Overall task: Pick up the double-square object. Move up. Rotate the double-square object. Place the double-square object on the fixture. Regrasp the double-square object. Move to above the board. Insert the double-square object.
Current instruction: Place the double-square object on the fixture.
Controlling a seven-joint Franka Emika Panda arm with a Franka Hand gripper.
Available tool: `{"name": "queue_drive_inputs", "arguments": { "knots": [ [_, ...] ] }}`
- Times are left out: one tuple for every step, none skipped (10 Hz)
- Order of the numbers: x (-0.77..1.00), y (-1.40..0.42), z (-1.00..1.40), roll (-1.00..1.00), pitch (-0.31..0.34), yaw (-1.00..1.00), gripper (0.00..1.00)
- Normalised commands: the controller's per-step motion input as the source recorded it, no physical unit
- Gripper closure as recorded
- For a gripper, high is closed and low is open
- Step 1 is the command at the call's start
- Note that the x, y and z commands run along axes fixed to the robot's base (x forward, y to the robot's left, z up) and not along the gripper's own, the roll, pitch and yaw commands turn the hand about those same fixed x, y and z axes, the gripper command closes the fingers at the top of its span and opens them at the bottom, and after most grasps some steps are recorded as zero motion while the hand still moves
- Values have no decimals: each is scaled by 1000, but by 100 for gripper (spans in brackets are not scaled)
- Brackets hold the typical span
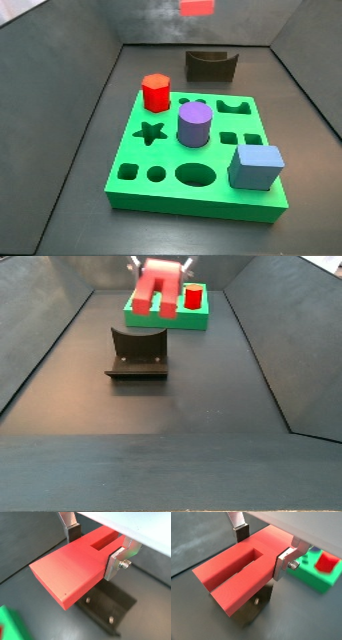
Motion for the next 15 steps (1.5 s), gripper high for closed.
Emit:
{"name": "queue_drive_inputs", "arguments": {
  "knots": [
    [728, -176, 85, -1000, 47, 84, 100],
    [620, -66, 19, -1000, 66, 66, 100],
    [549, -24, 6, -1000, 84, 53, 100],
    [452, 13, 3, -1000, 107, 31, 100],
    [402, 24, -6, -1000, 120, 19, 100],
    [308, 33, -12, -1000, 138, -11, 100],
    [235, 38, -15, -1000, 156, -38, 100],
    [166, 45, -18, -911, 161, -67, 100],
    [98, 46, -16, -743, 146, -89, 100],
    [55, 46, -9, -510, 103, -116, 100],
    [54, 42, -12, -330, 77, -126, 100],
    [57, 29, -9, -238, 66, -121, 100],
    [128, 132, -1000, -1000, 197, -11, 100],
    [130, 136, -1000, -1000, 187, -13, 100],
    [147, 139, -1000, -911, 209, -72, 100]
  ]
}}
